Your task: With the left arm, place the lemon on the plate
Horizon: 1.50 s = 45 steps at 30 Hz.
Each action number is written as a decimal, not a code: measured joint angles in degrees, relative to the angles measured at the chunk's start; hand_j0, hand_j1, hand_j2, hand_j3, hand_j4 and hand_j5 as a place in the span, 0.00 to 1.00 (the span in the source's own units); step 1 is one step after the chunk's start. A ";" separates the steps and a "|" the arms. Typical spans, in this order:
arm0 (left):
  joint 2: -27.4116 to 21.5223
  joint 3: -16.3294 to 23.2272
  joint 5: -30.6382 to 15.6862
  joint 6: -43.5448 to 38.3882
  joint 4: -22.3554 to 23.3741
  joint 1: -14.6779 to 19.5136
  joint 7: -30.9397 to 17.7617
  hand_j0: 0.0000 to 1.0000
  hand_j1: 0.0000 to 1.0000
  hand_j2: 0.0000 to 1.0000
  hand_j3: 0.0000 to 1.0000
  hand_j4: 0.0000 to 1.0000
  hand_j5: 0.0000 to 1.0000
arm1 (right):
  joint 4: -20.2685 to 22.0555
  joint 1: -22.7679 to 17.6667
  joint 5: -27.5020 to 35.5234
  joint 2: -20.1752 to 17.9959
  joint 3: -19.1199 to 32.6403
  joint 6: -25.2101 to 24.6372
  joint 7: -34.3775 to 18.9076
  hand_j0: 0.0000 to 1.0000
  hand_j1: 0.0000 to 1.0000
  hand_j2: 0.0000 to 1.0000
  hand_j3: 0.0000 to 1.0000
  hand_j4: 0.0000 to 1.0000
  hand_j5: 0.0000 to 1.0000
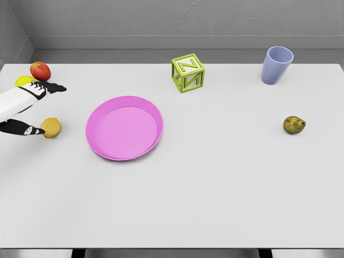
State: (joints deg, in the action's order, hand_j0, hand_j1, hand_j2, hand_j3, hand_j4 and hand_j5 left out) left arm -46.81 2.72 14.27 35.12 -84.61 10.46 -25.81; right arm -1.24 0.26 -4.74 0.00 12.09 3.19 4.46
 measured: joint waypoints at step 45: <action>-4.67 21.58 10.69 -0.02 11.75 14.85 -0.02 1.00 1.00 1.00 1.00 1.00 1.00 | -0.08 0.00 -0.01 0.00 0.28 -0.02 0.00 1.00 1.00 1.00 1.00 1.00 1.00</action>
State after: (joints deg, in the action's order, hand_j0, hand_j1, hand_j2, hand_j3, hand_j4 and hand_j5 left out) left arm -51.48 24.29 24.96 35.10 -72.87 25.31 -25.83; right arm -1.32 0.26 -4.75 0.00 12.37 3.16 4.46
